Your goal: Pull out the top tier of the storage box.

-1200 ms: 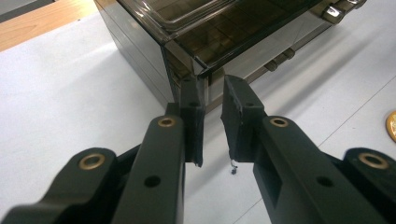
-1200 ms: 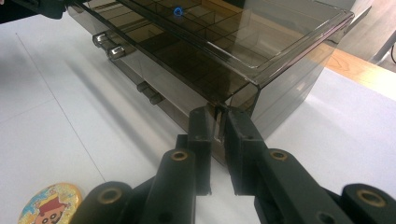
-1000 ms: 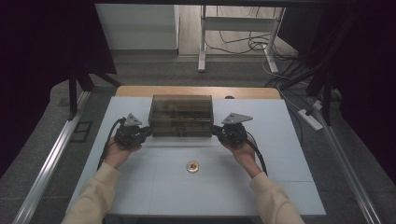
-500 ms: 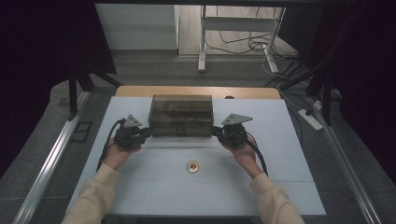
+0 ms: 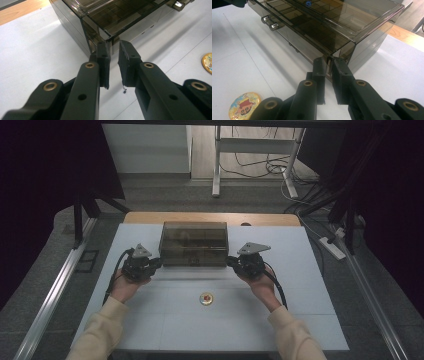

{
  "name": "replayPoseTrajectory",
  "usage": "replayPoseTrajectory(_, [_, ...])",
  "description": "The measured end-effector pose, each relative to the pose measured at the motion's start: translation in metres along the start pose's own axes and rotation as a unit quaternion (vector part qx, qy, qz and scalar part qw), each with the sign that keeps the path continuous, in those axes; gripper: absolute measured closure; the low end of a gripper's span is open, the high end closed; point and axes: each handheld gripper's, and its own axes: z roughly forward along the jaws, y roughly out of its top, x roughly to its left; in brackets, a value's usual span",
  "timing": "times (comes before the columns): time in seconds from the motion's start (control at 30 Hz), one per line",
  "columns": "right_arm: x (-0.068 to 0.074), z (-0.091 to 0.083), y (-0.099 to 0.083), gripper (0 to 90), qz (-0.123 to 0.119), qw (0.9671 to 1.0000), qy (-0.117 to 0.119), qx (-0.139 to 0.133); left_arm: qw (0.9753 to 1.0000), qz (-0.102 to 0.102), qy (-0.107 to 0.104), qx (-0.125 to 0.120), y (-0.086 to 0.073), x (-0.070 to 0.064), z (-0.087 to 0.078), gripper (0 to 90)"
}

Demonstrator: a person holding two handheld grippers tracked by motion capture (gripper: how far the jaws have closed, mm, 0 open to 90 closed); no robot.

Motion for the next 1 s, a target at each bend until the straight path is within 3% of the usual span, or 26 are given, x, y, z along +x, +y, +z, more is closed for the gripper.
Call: replayPoseTrajectory(1.0, [0.0046, -0.0044, -0.0019, 80.2, -0.007, 1.0000, 0.005, 0.005, 1.0000, 0.002, -0.005, 0.003, -0.0039, -0.0034, -0.0047, 78.3])
